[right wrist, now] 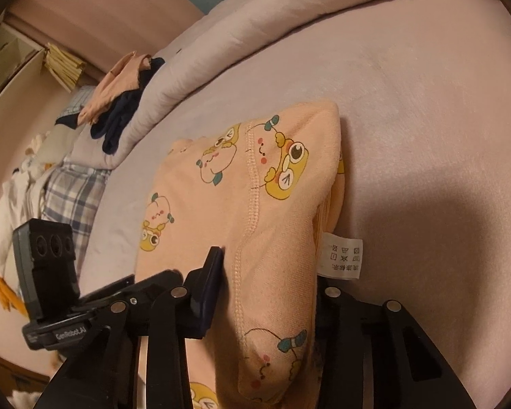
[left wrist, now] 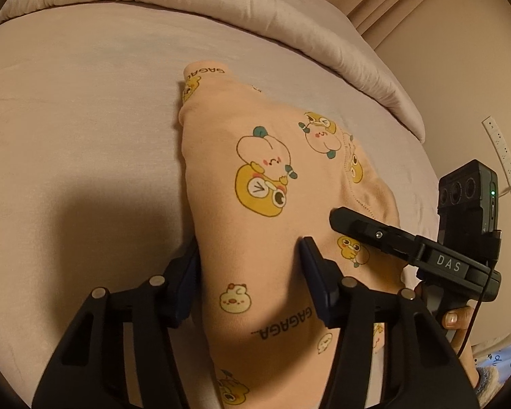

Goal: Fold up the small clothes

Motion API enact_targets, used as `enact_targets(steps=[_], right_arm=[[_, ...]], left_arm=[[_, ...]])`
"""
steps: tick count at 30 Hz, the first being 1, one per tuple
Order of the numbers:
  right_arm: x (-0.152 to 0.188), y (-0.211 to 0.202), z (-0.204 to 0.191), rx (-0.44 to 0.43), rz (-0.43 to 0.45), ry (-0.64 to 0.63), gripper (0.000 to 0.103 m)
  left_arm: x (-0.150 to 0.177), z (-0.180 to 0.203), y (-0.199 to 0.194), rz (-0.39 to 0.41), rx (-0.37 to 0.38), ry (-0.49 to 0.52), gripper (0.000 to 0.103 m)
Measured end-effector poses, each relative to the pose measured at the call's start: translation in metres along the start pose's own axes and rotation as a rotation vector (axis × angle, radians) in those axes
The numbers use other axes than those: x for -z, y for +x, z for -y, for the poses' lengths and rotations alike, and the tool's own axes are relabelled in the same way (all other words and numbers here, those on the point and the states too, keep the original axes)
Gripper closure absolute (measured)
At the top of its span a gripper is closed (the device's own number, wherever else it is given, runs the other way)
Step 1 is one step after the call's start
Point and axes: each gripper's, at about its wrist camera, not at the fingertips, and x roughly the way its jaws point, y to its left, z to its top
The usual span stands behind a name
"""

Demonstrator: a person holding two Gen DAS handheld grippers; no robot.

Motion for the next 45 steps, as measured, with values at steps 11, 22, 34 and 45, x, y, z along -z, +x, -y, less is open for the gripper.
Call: enact_targets(steps=[11,22,34,45], right_arm=[[0.002,-0.003,-0.018,0.093,0.037,-0.065,0.072],[0.005,-0.011,-0.04,0.126,0.083,-0.148,0.075],[0.026,-0.027,-0.067,0.079,0.102,-0.216,0.076],[0.063,-0.04,-0.11,0.018,0.088,-0.289,0.076]], left_arm=[[0.002,0.003,-0.002,0.006,-0.042,0.005,0.052],[0.003,0.006,-0.008,0.016,-0.056,-0.003,0.062],[0.017,0.009,-0.037,0.05,-0.035,0.01,0.07],[0.062,0.002,-0.098,0.097,-0.055,-0.015,0.07]])
